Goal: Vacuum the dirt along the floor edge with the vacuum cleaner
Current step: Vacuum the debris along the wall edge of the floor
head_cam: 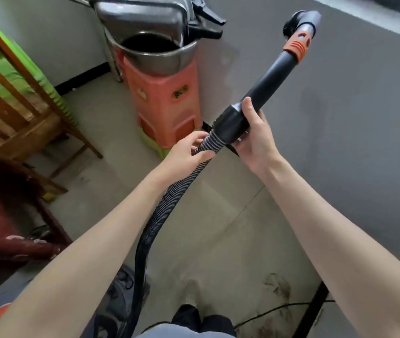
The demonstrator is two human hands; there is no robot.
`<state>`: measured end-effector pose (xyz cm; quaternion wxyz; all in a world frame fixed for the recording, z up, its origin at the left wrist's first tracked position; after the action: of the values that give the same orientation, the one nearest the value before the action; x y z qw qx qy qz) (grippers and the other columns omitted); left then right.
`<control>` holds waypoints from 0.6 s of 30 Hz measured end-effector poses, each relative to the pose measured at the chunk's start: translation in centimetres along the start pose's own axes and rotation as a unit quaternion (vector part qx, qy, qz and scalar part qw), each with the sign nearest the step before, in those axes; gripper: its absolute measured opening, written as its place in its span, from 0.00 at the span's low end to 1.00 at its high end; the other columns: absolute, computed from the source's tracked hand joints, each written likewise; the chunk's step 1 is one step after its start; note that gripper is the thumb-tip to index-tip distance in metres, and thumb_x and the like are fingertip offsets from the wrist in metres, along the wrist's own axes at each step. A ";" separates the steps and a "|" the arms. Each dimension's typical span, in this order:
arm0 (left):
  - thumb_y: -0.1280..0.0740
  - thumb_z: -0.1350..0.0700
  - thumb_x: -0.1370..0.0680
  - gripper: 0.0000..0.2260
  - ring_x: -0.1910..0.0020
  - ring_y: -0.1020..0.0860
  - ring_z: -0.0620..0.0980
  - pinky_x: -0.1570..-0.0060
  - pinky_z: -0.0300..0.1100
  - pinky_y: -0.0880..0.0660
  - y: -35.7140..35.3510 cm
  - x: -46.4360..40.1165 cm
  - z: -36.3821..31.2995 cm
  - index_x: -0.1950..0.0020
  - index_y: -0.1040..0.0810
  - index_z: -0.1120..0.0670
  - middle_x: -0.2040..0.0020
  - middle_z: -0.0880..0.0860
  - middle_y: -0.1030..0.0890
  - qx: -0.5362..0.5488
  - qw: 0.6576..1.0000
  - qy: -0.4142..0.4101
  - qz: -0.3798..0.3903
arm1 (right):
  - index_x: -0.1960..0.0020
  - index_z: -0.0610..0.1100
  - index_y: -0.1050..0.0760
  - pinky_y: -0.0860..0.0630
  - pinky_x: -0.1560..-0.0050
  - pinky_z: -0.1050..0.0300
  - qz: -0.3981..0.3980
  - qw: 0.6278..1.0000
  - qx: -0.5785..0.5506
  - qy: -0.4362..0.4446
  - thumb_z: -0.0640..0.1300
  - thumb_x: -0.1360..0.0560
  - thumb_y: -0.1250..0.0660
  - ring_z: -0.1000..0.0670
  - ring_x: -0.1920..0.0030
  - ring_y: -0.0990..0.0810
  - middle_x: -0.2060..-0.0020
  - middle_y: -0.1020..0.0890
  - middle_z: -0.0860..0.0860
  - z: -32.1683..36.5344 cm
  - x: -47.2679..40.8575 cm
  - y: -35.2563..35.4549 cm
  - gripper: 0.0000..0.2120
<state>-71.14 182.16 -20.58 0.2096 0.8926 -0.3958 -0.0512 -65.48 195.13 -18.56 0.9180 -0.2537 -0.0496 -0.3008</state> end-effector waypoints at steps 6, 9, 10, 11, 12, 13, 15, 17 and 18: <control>0.33 0.55 0.21 0.16 0.54 0.25 0.38 0.58 0.22 0.29 -0.1 2.9 -1.1 0.34 0.29 0.51 0.49 0.42 0.25 0.048 0.999 0.009 -0.015 | 0.46 0.47 0.27 0.26 0.34 0.41 0.007 0.997 0.078 0.014 0.51 0.20 0.36 0.48 0.47 0.20 0.50 0.19 0.49 1.1 2.4 -2.1 0.08; 0.34 0.56 0.21 0.17 0.54 0.24 0.37 0.58 0.23 0.28 -1.7 4.0 -1.7 0.33 0.30 0.52 0.49 0.42 0.25 0.069 0.998 0.016 0.002 | 0.48 0.50 0.26 0.25 0.36 0.41 -0.002 0.992 0.121 0.032 0.52 0.20 0.35 0.50 0.47 0.19 0.52 0.18 0.52 1.9 3.8 -1.3 0.06; 0.34 0.56 0.21 0.17 0.53 0.24 0.37 0.57 0.25 0.28 -2.3 4.2 -2.0 0.33 0.30 0.51 0.49 0.42 0.25 0.072 0.997 0.015 0.007 | 0.48 0.50 0.26 0.25 0.36 0.42 -0.004 0.991 0.131 0.038 0.52 0.20 0.35 0.50 0.47 0.19 0.53 0.18 0.52 2.2 4.4 -0.8 0.06; 0.34 0.56 0.21 0.16 0.53 0.24 0.38 0.56 0.26 0.27 -3.0 4.5 -2.2 0.34 0.30 0.51 0.49 0.42 0.25 0.077 0.997 0.014 0.013 | 0.48 0.50 0.26 0.24 0.37 0.42 -0.007 0.990 0.136 0.042 0.51 0.20 0.35 0.50 0.47 0.18 0.53 0.18 0.52 2.5 5.0 -0.2 0.06; 0.34 0.56 0.21 0.15 0.53 0.24 0.38 0.55 0.28 0.27 -3.7 4.8 -2.5 0.35 0.29 0.50 0.49 0.43 0.25 0.084 0.996 0.014 0.021 | 0.48 0.49 0.26 0.24 0.37 0.42 -0.012 0.990 0.137 0.042 0.51 0.20 0.35 0.49 0.47 0.18 0.53 0.18 0.52 2.7 5.6 0.4 0.06; 0.34 0.57 0.21 0.14 0.52 0.24 0.39 0.54 0.29 0.27 -4.3 5.0 -2.7 0.36 0.29 0.49 0.48 0.43 0.24 0.091 0.995 0.014 0.028 | 0.48 0.49 0.26 0.24 0.37 0.41 -0.019 0.990 0.136 0.041 0.51 0.20 0.35 0.49 0.46 0.18 0.53 0.17 0.52 3.0 6.1 1.2 0.06; 0.33 0.57 0.22 0.14 0.52 0.23 0.39 0.54 0.28 0.26 -5.7 5.4 -3.2 0.37 0.29 0.49 0.48 0.43 0.24 0.100 0.994 0.016 0.045 | 0.48 0.48 0.26 0.25 0.37 0.41 -0.041 0.989 0.137 0.040 0.50 0.20 0.35 0.47 0.46 0.18 0.53 0.18 0.51 3.5 7.2 2.8 0.06; 0.33 0.57 0.22 0.15 0.51 0.22 0.43 0.51 0.33 0.25 -7.3 5.5 -3.7 0.37 0.29 0.49 0.47 0.46 0.23 0.097 0.993 0.017 0.072 | 0.48 0.47 0.26 0.25 0.37 0.41 -0.067 0.988 0.133 0.042 0.50 0.20 0.35 0.47 0.47 0.19 0.54 0.18 0.50 3.8 8.3 4.6 0.07; 0.32 0.57 0.22 0.15 0.49 0.22 0.45 0.49 0.37 0.25 -8.1 5.5 -3.8 0.37 0.29 0.50 0.47 0.47 0.23 0.092 0.992 0.021 0.083 | 0.49 0.47 0.26 0.25 0.37 0.41 -0.079 0.987 0.130 0.042 0.50 0.20 0.35 0.48 0.48 0.19 0.54 0.18 0.51 3.8 8.8 5.4 0.07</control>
<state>-60.81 184.27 -20.10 0.1381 0.8729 -0.4674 0.0216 -54.91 196.11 -15.45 0.9177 -0.1144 -0.0695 -0.3741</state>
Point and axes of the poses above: each hand's wrist, its own x-axis away from the middle knuckle, its own y-axis out of the back of the hand, z = x × y, the point moved 9 cm from there along -x, towards the middle knuckle
